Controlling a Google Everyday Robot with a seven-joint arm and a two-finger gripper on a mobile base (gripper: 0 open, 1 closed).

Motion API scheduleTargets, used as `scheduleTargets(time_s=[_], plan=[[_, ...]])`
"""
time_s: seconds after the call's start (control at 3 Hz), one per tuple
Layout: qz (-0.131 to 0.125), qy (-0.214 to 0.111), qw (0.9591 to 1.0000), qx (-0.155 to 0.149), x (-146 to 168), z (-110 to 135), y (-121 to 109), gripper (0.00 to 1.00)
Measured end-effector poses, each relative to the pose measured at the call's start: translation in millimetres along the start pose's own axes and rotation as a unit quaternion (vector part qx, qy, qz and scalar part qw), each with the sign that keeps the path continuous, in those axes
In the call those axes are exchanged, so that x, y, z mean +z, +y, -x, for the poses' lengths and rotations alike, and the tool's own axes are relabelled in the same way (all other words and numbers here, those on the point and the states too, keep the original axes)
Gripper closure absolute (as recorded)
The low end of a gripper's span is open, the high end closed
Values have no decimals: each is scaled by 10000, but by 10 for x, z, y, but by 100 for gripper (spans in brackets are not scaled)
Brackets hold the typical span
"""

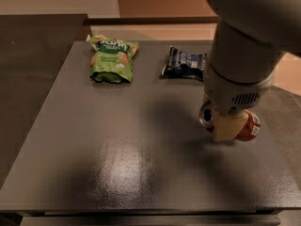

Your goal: Knock coke can over

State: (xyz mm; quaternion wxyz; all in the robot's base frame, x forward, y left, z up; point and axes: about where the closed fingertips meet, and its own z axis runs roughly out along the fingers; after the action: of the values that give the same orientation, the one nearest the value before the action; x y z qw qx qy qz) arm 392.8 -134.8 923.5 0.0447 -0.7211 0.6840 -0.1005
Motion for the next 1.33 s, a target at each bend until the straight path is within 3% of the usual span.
scheduleTargets(time_s=[0.67, 1.33], plan=[[235, 488, 9984, -174, 304, 10, -27, 100], [457, 544, 9969, -331, 519, 152, 25, 60]])
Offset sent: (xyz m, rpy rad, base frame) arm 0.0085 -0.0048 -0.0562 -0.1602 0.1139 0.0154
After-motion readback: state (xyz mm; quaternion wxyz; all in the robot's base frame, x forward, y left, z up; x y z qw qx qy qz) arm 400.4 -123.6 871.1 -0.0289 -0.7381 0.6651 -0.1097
